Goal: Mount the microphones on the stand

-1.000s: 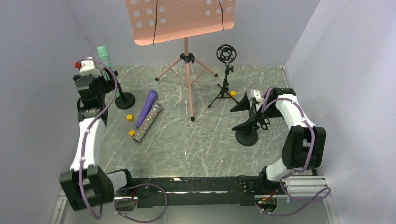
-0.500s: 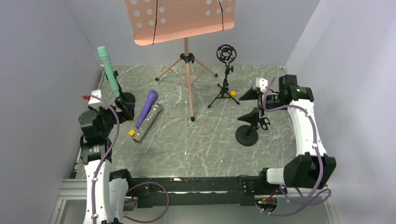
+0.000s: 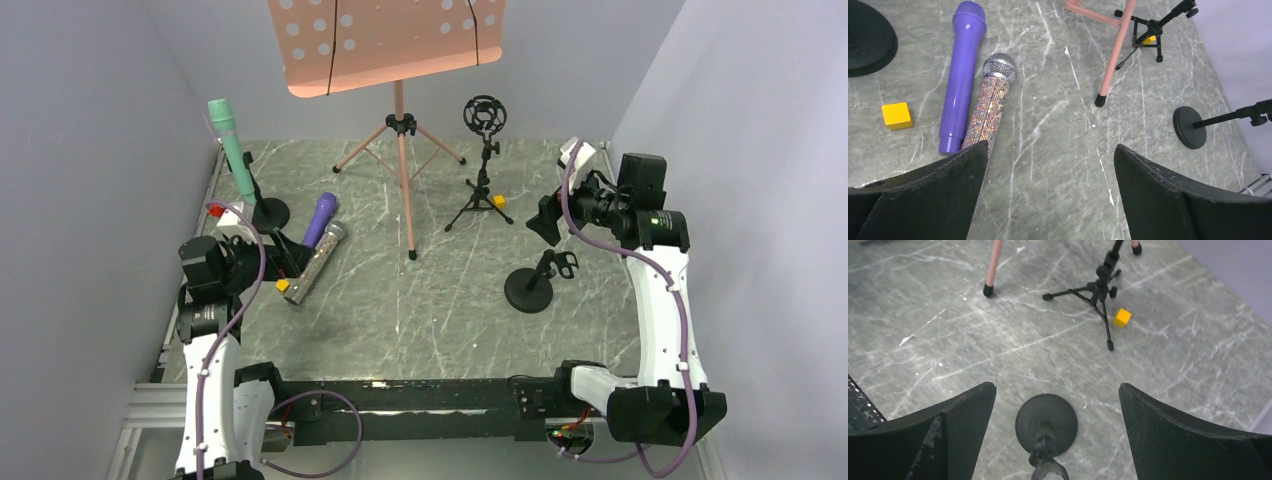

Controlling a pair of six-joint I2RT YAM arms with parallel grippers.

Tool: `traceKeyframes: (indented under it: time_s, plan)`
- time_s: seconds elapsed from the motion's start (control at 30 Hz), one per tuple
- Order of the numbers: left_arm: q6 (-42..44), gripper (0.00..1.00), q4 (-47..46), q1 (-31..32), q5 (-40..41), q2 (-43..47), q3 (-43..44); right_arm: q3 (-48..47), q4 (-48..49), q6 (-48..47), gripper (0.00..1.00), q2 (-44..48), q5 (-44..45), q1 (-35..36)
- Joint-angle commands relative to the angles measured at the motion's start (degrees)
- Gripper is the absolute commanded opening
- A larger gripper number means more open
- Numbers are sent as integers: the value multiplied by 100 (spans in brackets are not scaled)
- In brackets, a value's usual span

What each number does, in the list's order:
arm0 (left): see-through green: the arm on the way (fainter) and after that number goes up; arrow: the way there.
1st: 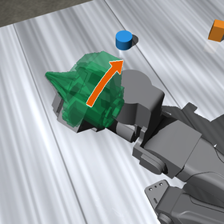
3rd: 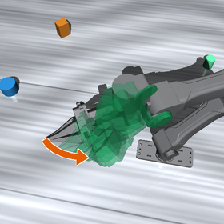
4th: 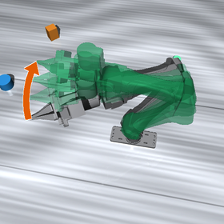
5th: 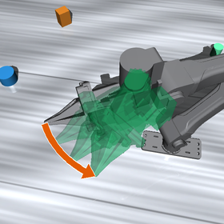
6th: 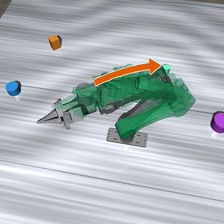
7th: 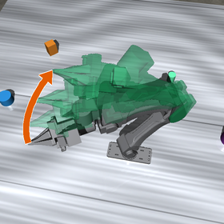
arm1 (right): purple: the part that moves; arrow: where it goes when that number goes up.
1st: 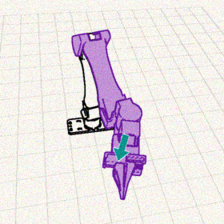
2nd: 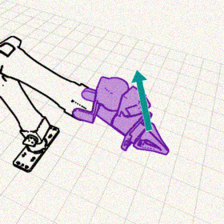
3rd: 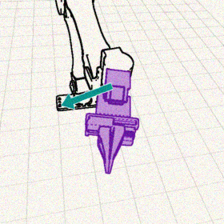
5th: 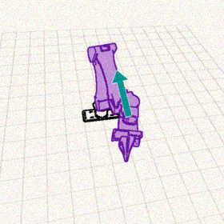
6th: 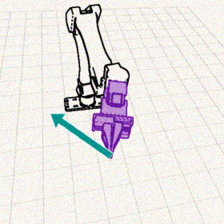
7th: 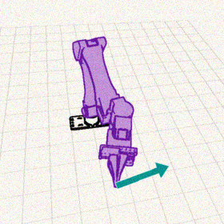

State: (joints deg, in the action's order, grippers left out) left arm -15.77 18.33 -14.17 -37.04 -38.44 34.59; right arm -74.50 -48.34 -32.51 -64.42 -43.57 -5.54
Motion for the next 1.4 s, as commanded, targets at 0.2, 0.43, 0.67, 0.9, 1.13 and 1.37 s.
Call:
traceKeyframes:
  time_s: [0.2,0.43,0.67,0.9,1.13,1.37]
  plan:
    - [87,99,11,105,-412,-70,72,-450,-1098,-761,100,-300,1193,117]
    - [124,99,92,203,-310,-120,118,-817,-1909,-1264,99,-624,2254,1038]
    - [184,99,198,239,-162,-35,136,-526,-2254,-1236,82,-947,3081,1783]
    - [206,99,231,249,-88,-38,163,-145,-2168,-1201,71,-921,3660,1811]
    - [215,99,241,248,-52,14,162,12,-2179,-1137,59,-929,3919,1809]
    - [224,99,255,249,-58,13,171,15,-2174,-1134,47,-1070,3833,1810]
